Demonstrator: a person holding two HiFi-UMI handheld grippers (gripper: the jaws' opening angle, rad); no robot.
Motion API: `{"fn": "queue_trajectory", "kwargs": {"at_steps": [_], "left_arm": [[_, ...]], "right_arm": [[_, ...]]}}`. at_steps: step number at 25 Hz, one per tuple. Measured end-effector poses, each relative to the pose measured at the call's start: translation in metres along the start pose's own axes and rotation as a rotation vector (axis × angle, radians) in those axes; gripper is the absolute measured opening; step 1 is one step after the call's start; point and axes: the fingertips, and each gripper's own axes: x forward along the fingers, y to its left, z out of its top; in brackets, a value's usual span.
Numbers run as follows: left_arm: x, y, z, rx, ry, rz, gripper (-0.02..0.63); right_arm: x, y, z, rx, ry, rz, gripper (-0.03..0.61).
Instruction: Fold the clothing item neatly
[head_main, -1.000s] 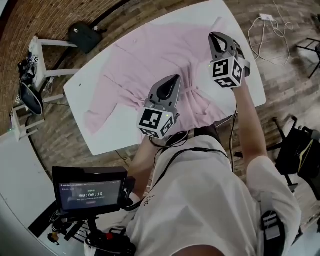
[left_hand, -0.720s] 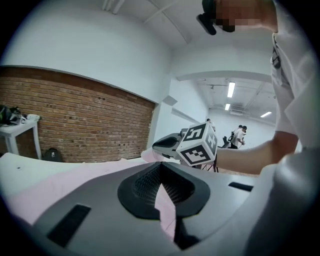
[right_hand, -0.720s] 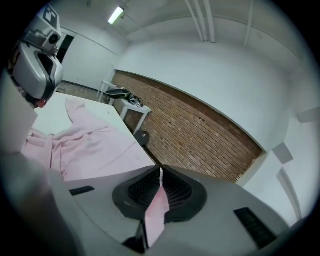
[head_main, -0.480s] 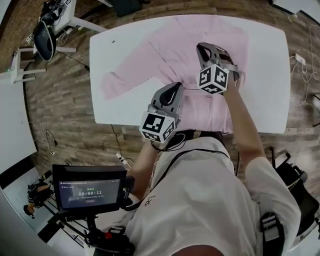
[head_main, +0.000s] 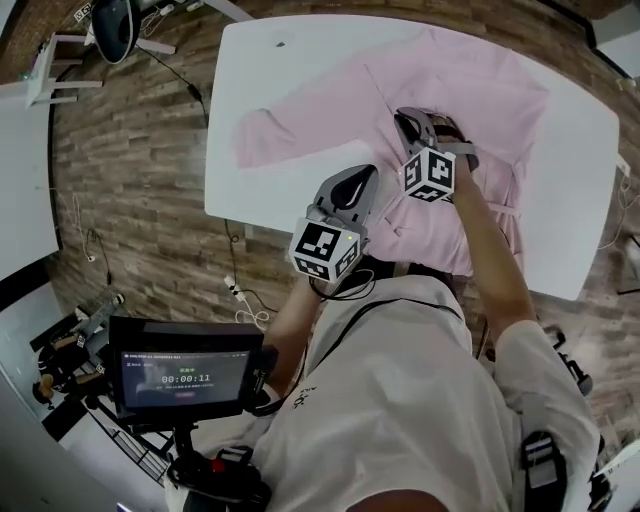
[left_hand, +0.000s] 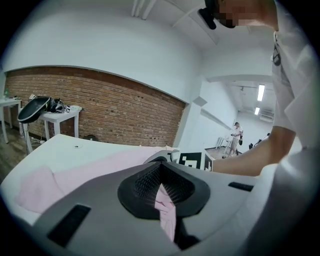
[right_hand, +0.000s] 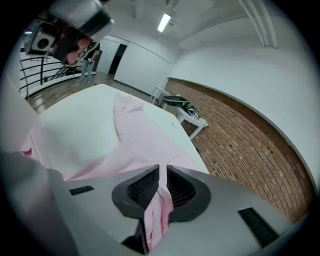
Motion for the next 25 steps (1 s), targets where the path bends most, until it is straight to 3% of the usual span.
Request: {"fn": "queue_trajectory", "kwargs": {"at_steps": [3, 6, 10, 14, 18, 22, 25], "left_arm": [[0.0, 0.006, -0.002, -0.018, -0.006, -0.01, 0.002], [0.001, 0.003, -0.001, -0.027, -0.02, -0.014, 0.002], [0.005, -0.004, 0.002, -0.012, -0.03, -0.024, 0.002], [0.017, -0.006, 0.004, -0.001, -0.034, -0.045, 0.002], [0.041, 0.004, -0.004, -0.009, -0.018, -0.075, 0.002], [0.05, 0.002, -0.007, -0.014, -0.007, -0.09, 0.002], [0.048, -0.002, -0.007, -0.014, 0.006, -0.085, 0.002]], "right_arm": [[0.002, 0.023, 0.012, -0.029, -0.042, 0.063, 0.115], [-0.01, 0.024, 0.011, 0.003, -0.049, 0.069, 0.118], [-0.039, 0.003, 0.001, 0.082, -0.053, 0.012, 0.118], [-0.069, -0.032, -0.02, 0.304, -0.056, -0.059, 0.118], [-0.059, -0.057, -0.081, 0.588, 0.04, -0.077, 0.118], [-0.046, -0.069, -0.118, 0.584, 0.129, -0.071, 0.118], [-0.033, -0.073, -0.13, 0.646, 0.16, -0.028, 0.118]]}}
